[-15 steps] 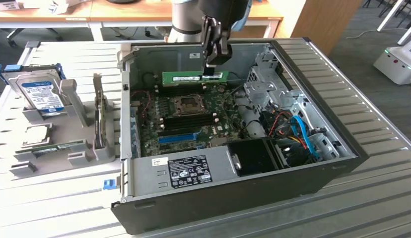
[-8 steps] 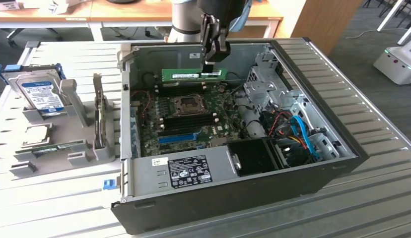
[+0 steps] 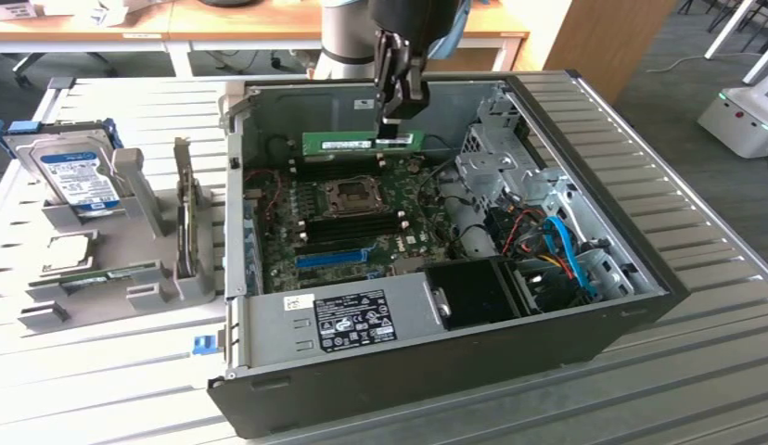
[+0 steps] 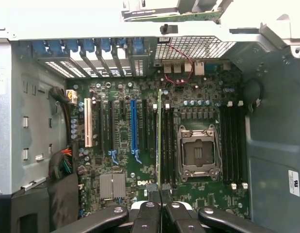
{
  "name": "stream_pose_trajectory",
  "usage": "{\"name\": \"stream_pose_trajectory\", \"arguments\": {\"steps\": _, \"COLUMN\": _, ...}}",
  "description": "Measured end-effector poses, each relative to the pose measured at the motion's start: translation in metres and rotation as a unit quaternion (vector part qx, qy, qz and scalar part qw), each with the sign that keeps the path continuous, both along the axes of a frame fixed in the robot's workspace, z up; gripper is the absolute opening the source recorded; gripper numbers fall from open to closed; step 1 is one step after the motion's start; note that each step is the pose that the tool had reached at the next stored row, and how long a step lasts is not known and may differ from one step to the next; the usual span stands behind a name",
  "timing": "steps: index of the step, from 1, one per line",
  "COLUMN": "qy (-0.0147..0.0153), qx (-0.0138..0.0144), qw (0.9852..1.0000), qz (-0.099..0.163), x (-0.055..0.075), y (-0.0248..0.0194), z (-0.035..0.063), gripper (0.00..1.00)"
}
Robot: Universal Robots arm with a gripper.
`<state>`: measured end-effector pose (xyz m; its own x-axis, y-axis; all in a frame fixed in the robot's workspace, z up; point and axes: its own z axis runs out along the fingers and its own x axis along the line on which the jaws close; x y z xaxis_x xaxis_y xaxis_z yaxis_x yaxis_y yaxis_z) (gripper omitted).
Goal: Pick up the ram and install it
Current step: 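Pick up the ram and move it above insertion slot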
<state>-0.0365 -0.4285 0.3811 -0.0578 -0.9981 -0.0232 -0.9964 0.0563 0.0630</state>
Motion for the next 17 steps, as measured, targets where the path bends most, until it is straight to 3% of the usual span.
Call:
{"name": "stream_pose_trajectory", "arguments": {"steps": 11, "qy": 0.0000, "qx": 0.0000, "qw": 1.0000, "qz": 0.000, "x": 0.000, "y": 0.0000, "z": -0.0144, "gripper": 0.12}}
{"name": "stream_pose_trajectory", "arguments": {"steps": 17, "qy": 0.0000, "qx": -0.0001, "qw": 1.0000, "qz": 0.001, "x": 0.000, "y": 0.0000, "z": -0.0145, "gripper": 0.12}}
